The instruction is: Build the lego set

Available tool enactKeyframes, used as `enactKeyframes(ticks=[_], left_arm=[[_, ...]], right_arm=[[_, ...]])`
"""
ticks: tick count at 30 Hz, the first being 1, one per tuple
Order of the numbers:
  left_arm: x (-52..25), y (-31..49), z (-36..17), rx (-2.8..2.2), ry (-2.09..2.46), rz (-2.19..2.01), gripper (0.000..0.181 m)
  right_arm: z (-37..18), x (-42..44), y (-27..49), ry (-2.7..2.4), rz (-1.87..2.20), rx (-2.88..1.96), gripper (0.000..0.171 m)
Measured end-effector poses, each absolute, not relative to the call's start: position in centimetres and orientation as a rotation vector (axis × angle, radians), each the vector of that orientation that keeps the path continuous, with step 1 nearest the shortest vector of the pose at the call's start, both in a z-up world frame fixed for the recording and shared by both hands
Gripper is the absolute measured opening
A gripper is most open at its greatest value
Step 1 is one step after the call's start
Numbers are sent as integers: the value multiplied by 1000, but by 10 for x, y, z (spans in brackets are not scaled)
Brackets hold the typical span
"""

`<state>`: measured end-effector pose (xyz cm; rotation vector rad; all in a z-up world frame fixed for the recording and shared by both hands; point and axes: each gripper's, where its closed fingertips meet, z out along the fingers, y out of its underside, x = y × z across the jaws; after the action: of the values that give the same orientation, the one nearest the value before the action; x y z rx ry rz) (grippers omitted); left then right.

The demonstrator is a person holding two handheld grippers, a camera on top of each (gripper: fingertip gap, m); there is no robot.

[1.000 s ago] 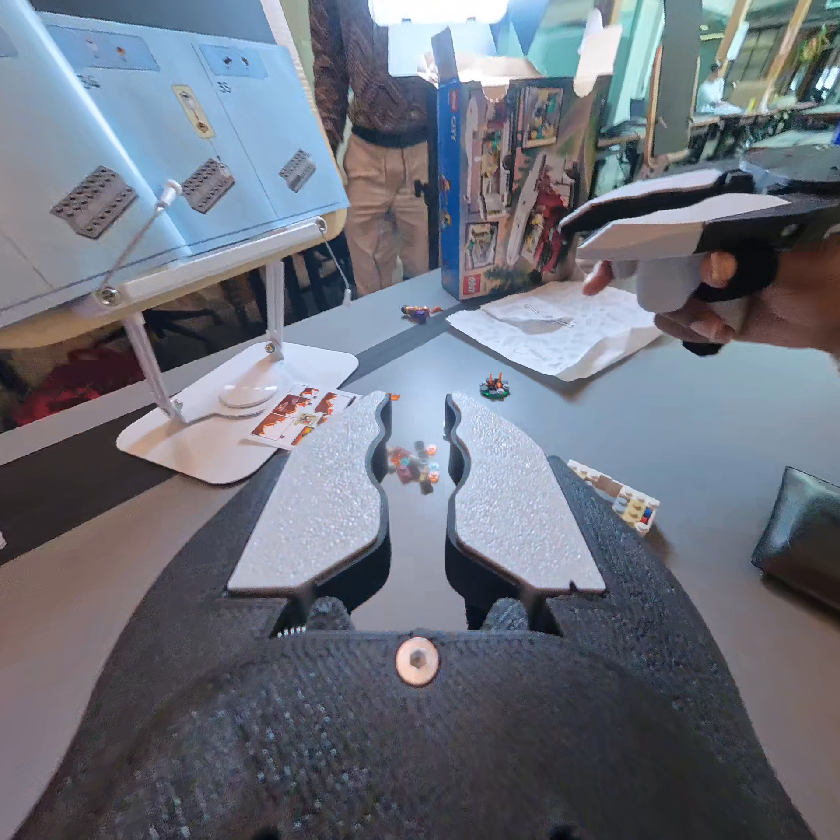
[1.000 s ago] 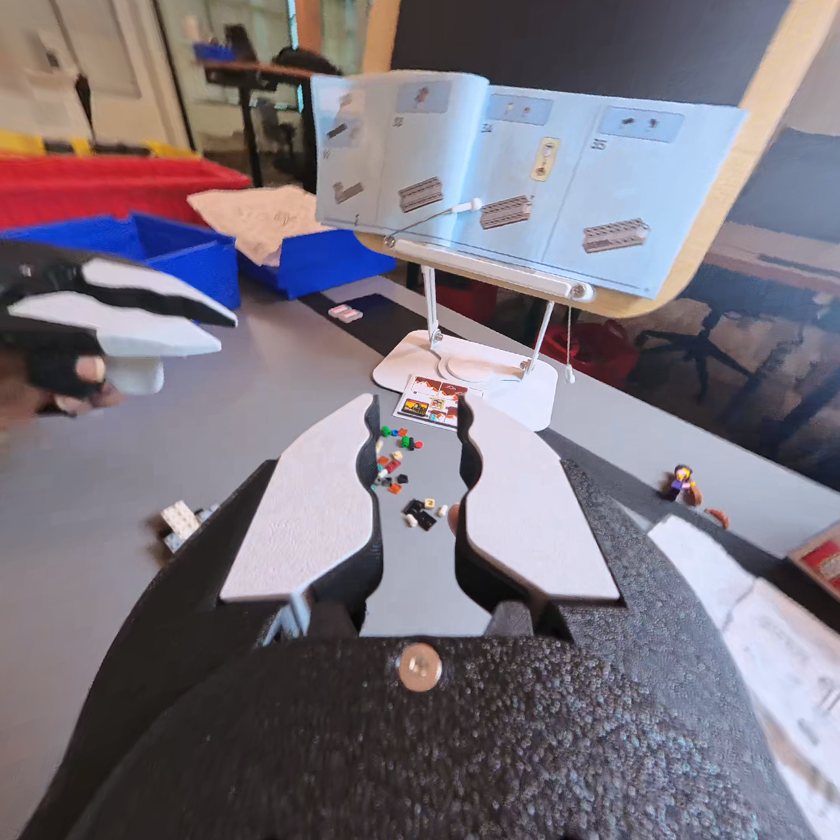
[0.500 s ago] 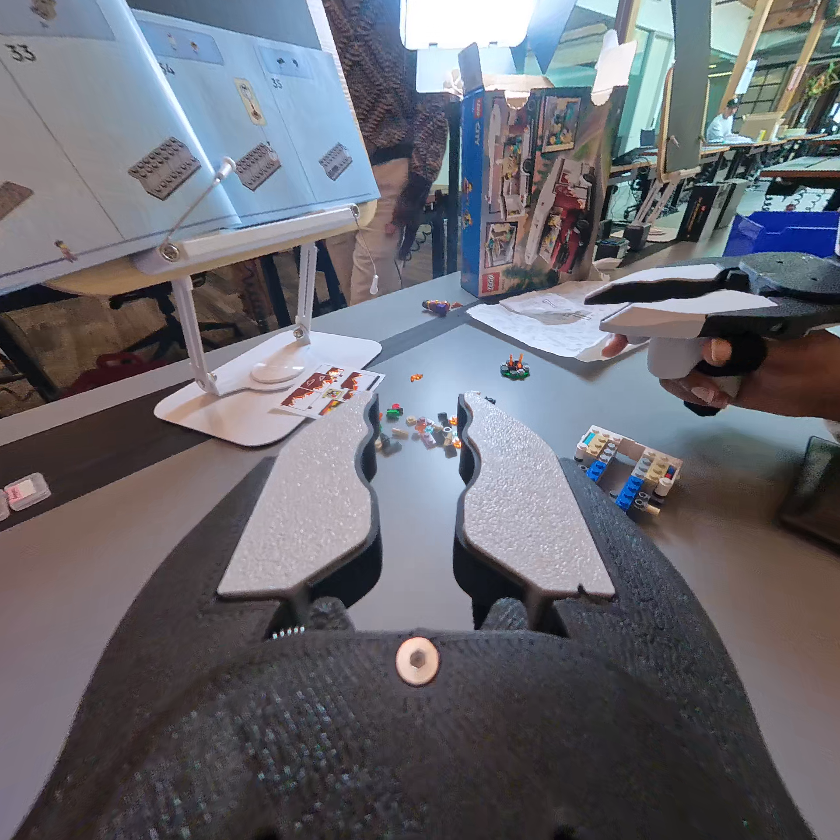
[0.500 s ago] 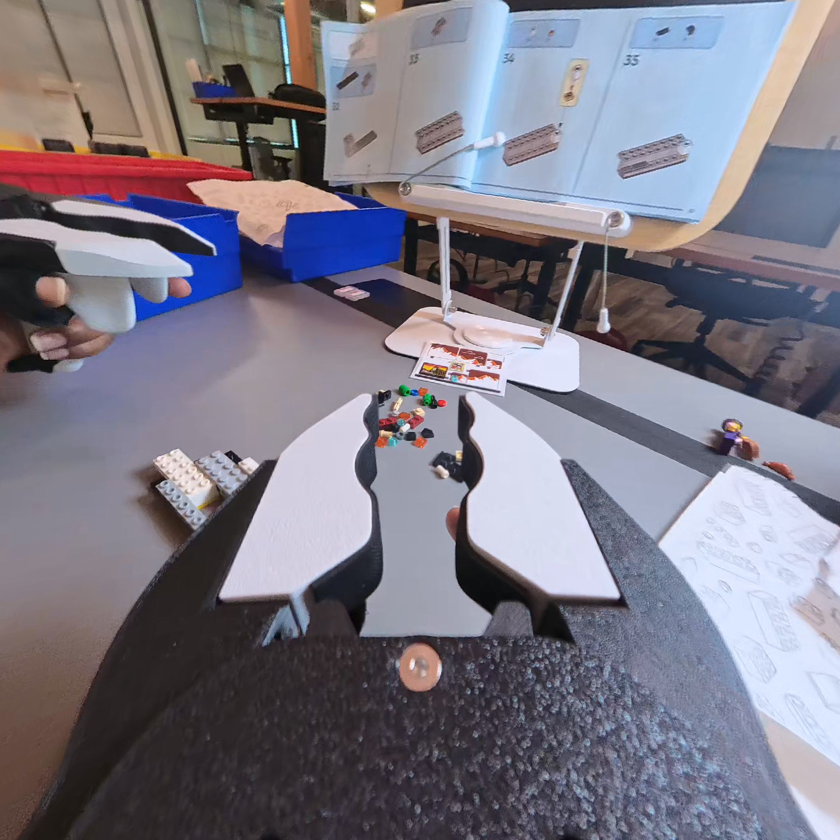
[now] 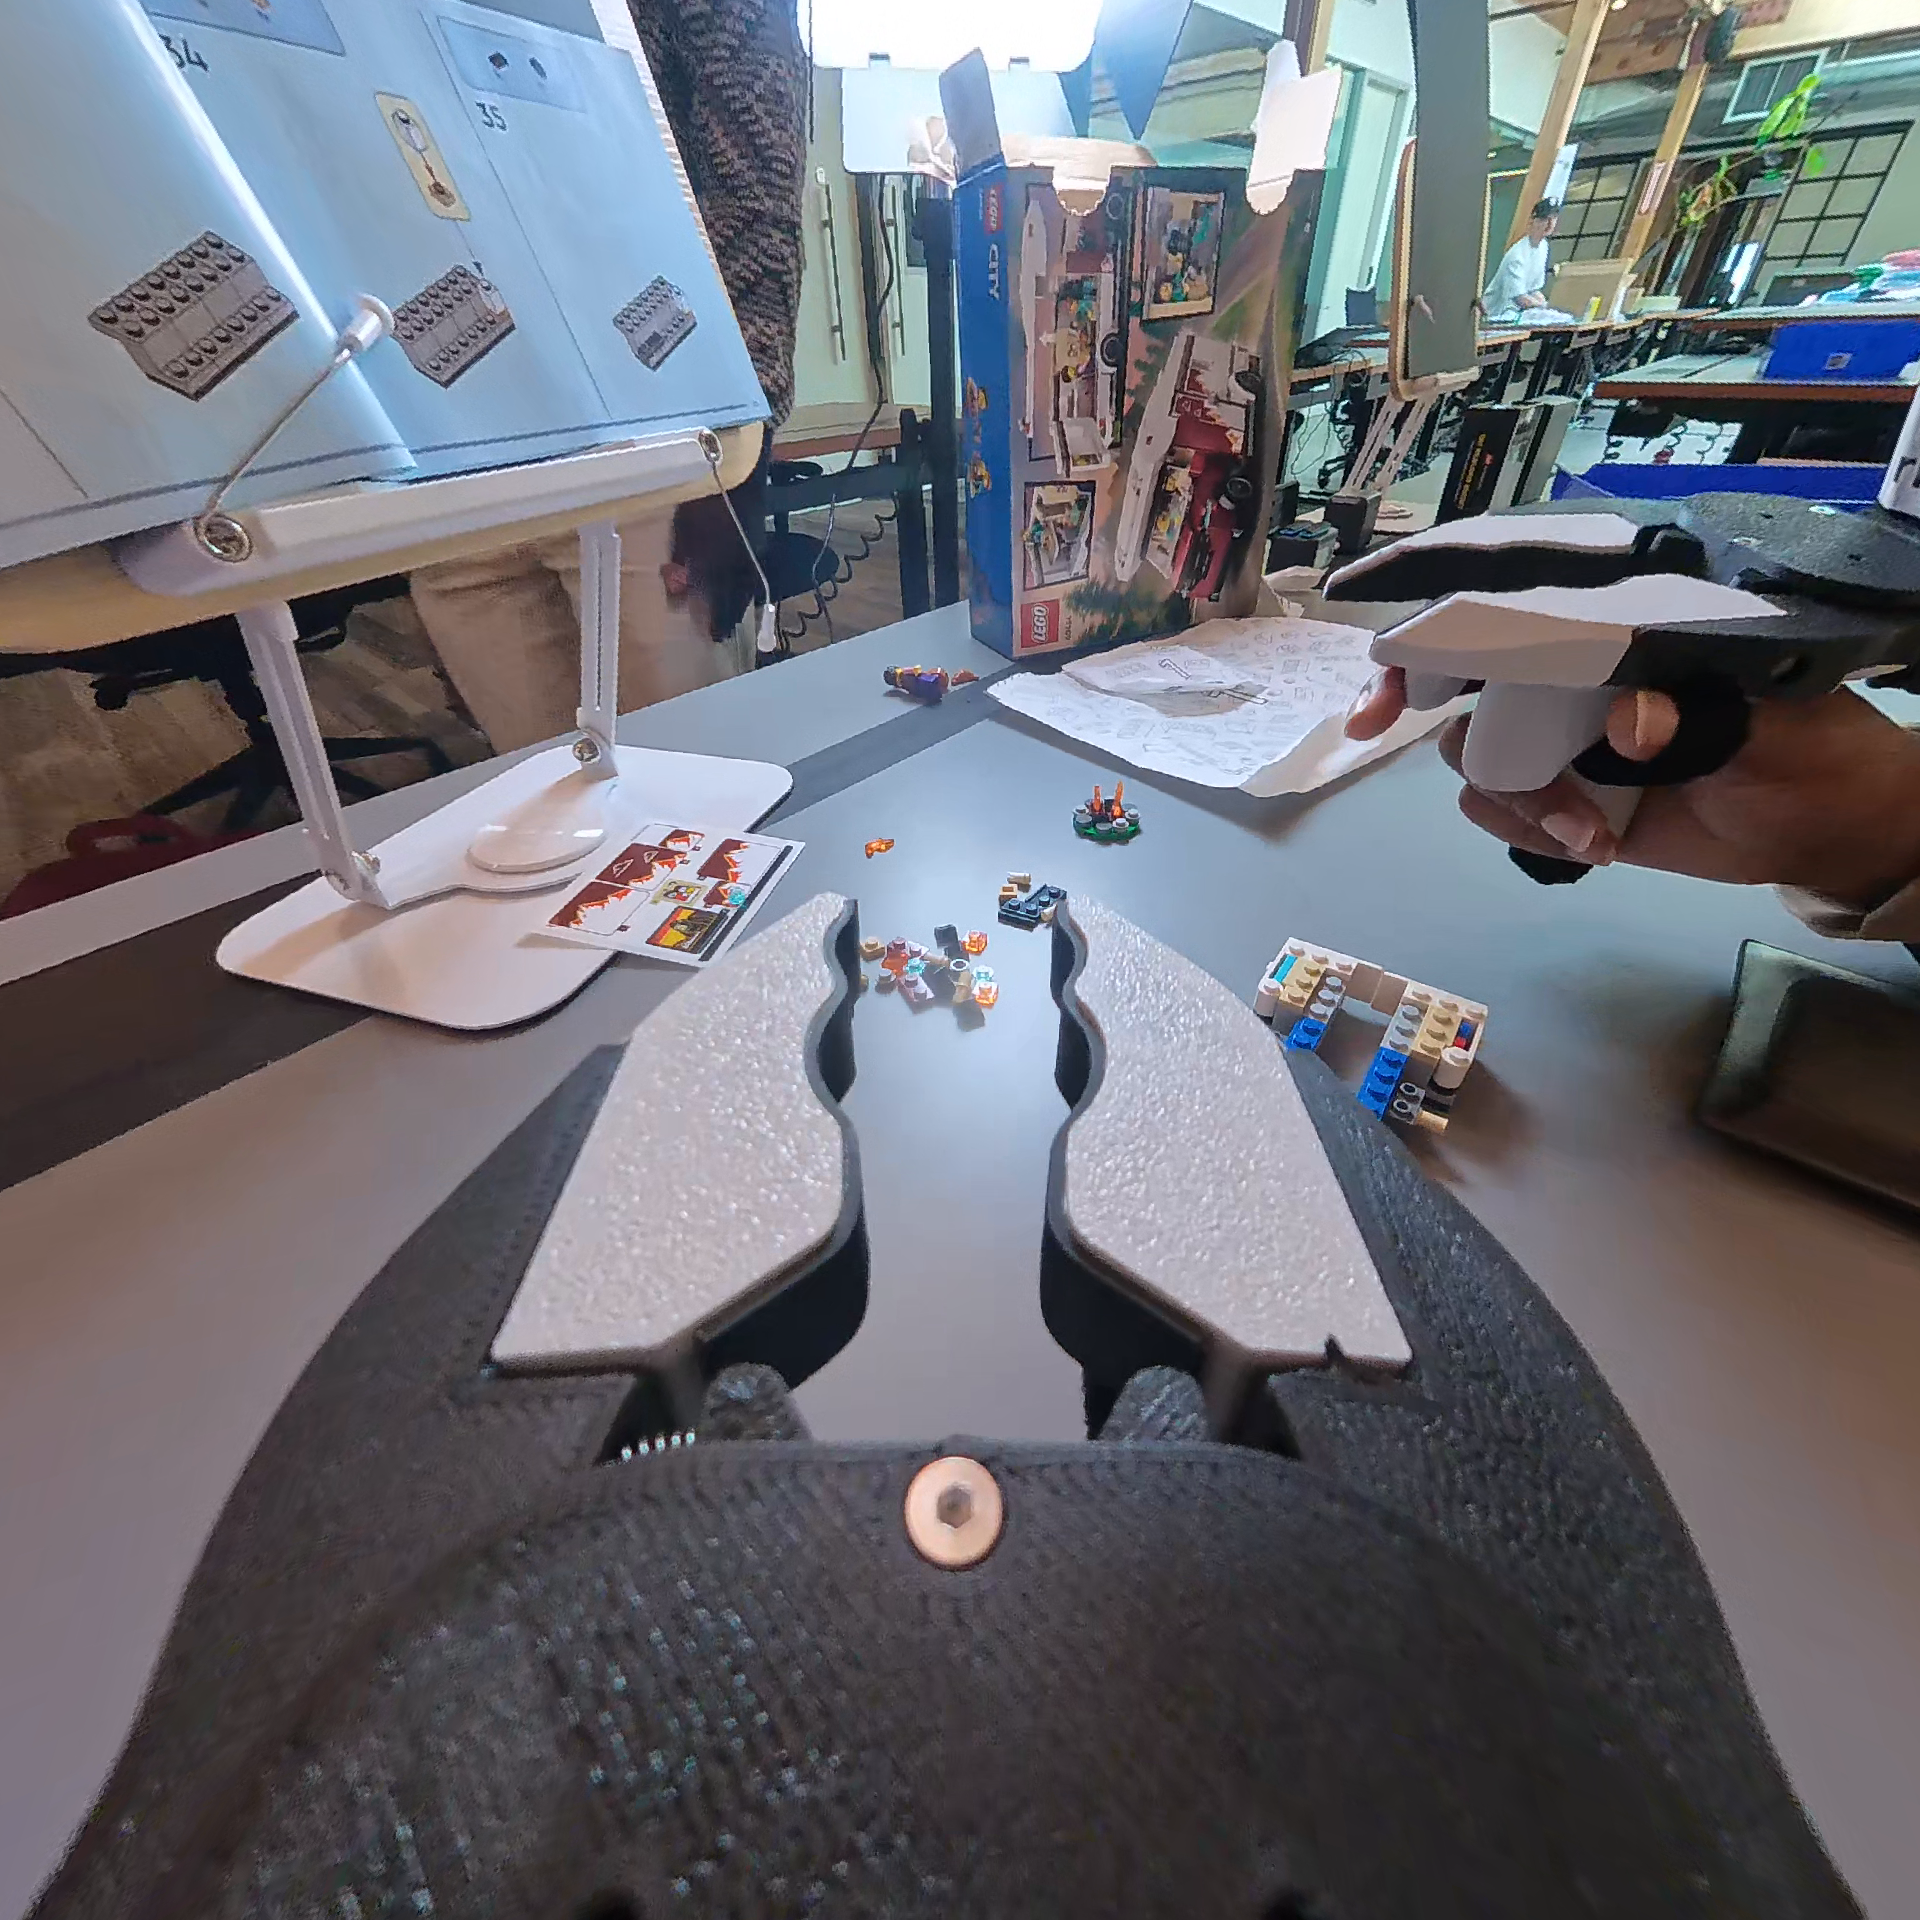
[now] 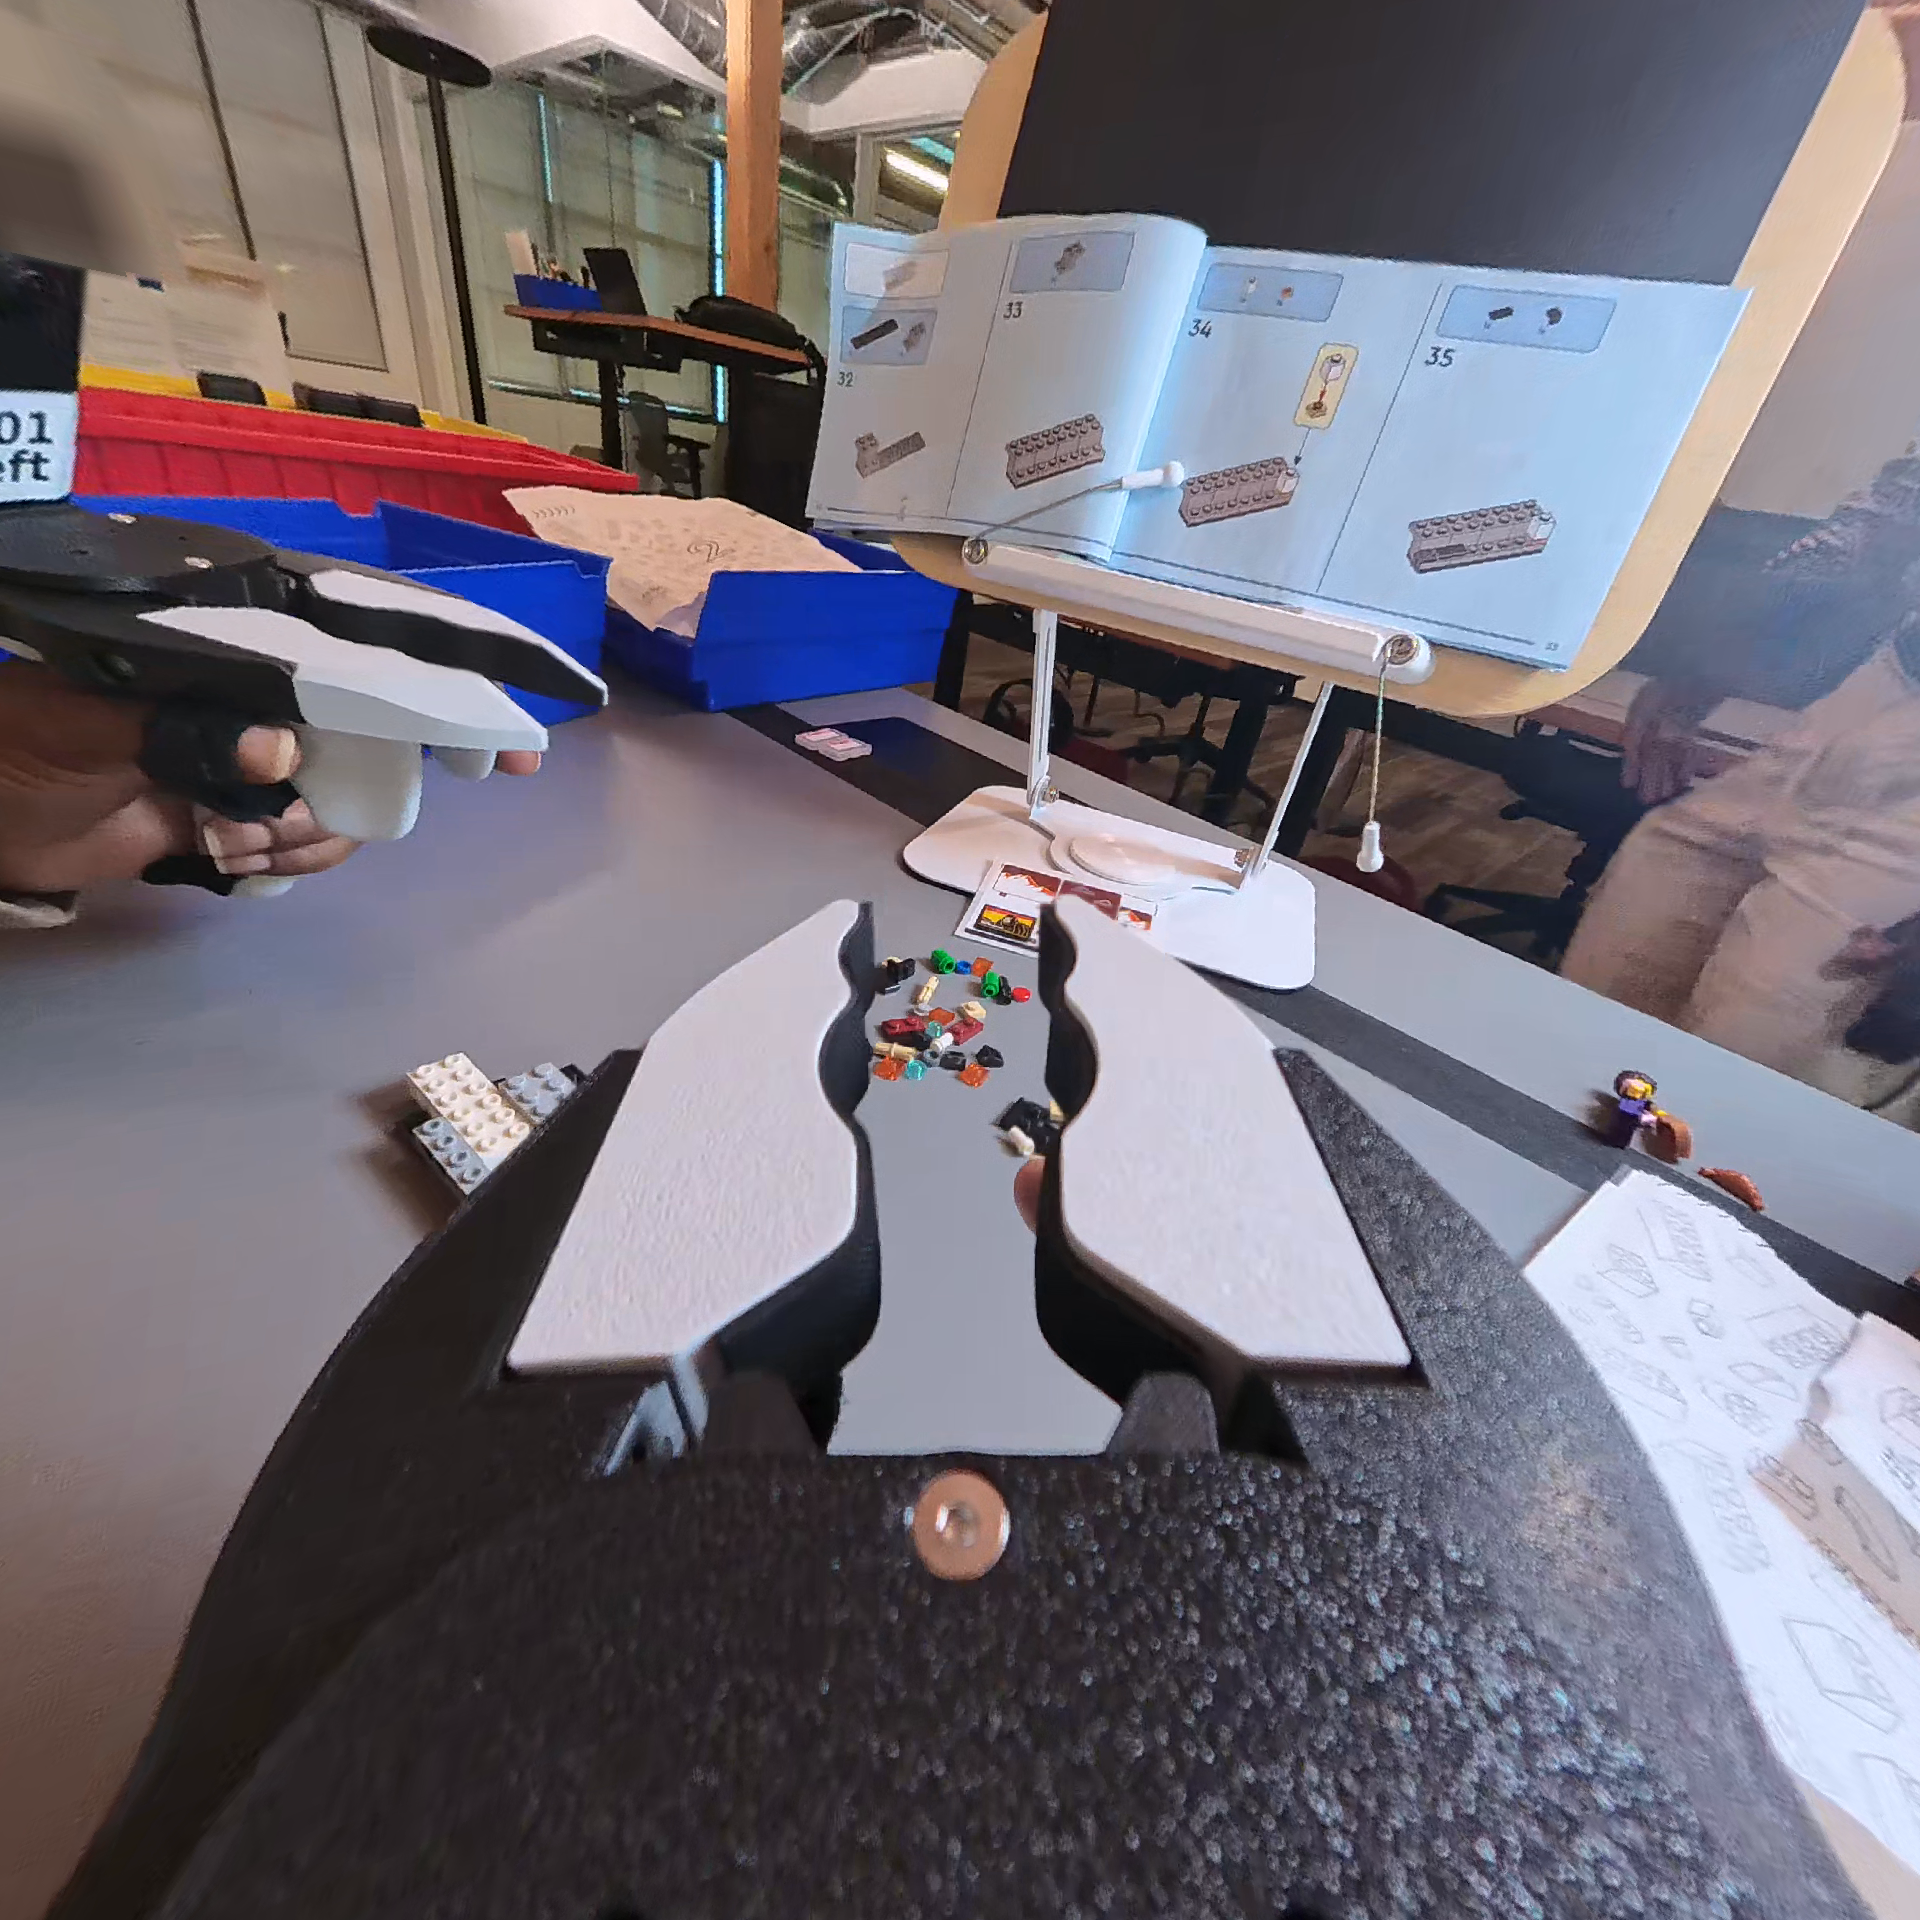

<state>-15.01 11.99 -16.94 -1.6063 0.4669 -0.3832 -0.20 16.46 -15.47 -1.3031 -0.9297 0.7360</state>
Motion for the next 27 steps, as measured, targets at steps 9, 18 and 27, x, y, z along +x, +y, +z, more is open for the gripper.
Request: enactKeyframes(ticks=[9, 18, 27], left_arm=[[-160, 123, -169, -1598, 454, -317, 38], [-164, 124, -167, -1576, 425, -328, 24], [-178, 125, -161, -1550, 353, -289, 24]], right_arm=[[-176, -16, 154, -1001, 782, -1362, 31], [-183, -19, 151, -1044, 741, -1367, 22], [-185, -11, 165, -959, 694, -1407, 19]])
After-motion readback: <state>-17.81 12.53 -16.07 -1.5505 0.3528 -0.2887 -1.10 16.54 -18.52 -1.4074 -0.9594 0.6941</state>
